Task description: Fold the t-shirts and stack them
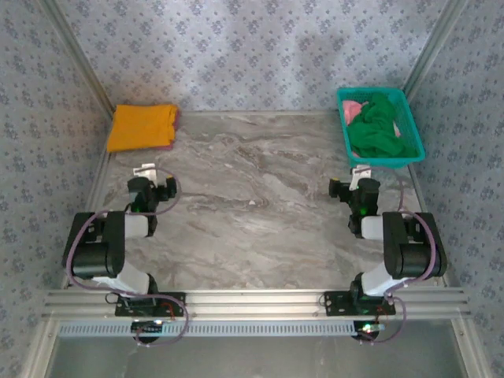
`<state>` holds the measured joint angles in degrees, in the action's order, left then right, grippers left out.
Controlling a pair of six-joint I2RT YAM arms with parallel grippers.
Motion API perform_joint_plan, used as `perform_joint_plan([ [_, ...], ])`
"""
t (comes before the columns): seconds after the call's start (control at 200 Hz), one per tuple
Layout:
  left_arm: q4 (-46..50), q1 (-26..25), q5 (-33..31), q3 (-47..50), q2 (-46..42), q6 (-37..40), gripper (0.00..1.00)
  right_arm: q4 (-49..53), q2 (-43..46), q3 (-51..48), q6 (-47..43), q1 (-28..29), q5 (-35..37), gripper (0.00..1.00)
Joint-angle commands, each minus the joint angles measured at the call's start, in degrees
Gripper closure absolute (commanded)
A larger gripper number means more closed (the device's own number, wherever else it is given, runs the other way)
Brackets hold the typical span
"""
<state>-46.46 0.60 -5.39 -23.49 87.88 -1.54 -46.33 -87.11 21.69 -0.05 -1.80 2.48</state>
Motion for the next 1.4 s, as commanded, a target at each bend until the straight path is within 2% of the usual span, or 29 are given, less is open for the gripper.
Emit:
perform_joint_plan([
  [0.0, -0.6, -0.2, -0.1, 0.0, -0.1, -0.2, 0.02, -0.1, -0.3, 0.8, -0.9, -0.1, -0.1, 0.0],
  [0.52, -0.3, 0.6, 1.5, -0.1, -0.1, -0.6, 0.02, -0.5, -0.1, 0.7, -0.9, -0.2, -0.5, 0.0],
  [0.55, -0.9, 0.5, 1.5, 0.0, -0.4, -0.5, 0.02, -1.1, 0.9, 0.5, -0.9, 0.2, 0.6, 0.05],
  [0.58, 0.5, 0.0, 1.4, -0.5, -2.5, 0.3, 0.02, 4.7, 5.0, 1.7, -1.7, 2.2, 5.4, 0.07],
  [0.63, 14.1, -2.5, -0.1, -4.6, -10.1, 2.4, 0.02, 23.0, 14.3, 8.3, 0.2, 4.8, 11.9, 0.07],
  [0.675, 23.7, -5.3, -1.5, -8.7, -17.5, 1.8, 0.02, 32.5, 19.9, 14.4, 3.4, 5.1, 10.6, 0.08],
  [0.745, 28.1, -8.0, 1.3, -13.7, -25.2, -3.3, 0.02, 40.9, 21.4, 23.1, 7.0, 4.6, 6.5, 0.06],
  [0.809, 34.0, -11.2, 3.5, -22.7, -23.3, -6.9, 0.02, 52.4, 15.7, 34.7, 10.1, 3.9, 3.9, 0.06],
  [0.904, 46.5, -19.5, 4.6, -39.6, -12.0, -5.8, 0.02, 69.5, 3.3, 53.6, 14.0, 3.0, 0.7, 0.08],
  [0.994, 50.4, -27.3, 5.8, -50.9, -1.9, -3.9, 0.02, 77.2, -7.2, 66.6, 15.8, 0.1, -4.9, 0.12],
  [1.089, 53.1, -32.5, 9.9, -60.1, 7.5, -3.7, 0.02, 84.7, -17.6, 79.5, 17.6, -4.0, -10.1, 0.16],
  [1.154, 54.2, -35.2, 11.2, -64.6, 12.3, -3.4, 0.02, 90.7, -25.0, 89.2, 18.0, -6.4, -12.1, 0.2],
  [1.199, 54.0, -37.0, 11.9, -66.6, 14.9, -3.0, 0.02, 94.2, -29.2, 95.2, 17.2, -7.5, -10.8, 0.2],
  [1.324, 53.4, -40.8, 12.9, -69.7, 19.8, -2.7, 0.02, 100.4, -39.8, 107.4, 18.0, -10.4, -10.7, 0.21],
  [1.394, 52.9, -42.0, 12.8, -69.5, 20.8, -3.0, 0.02, 102.5, -43.4, 110.9, 18.6, -11.1, -9.1, 0.19],
])
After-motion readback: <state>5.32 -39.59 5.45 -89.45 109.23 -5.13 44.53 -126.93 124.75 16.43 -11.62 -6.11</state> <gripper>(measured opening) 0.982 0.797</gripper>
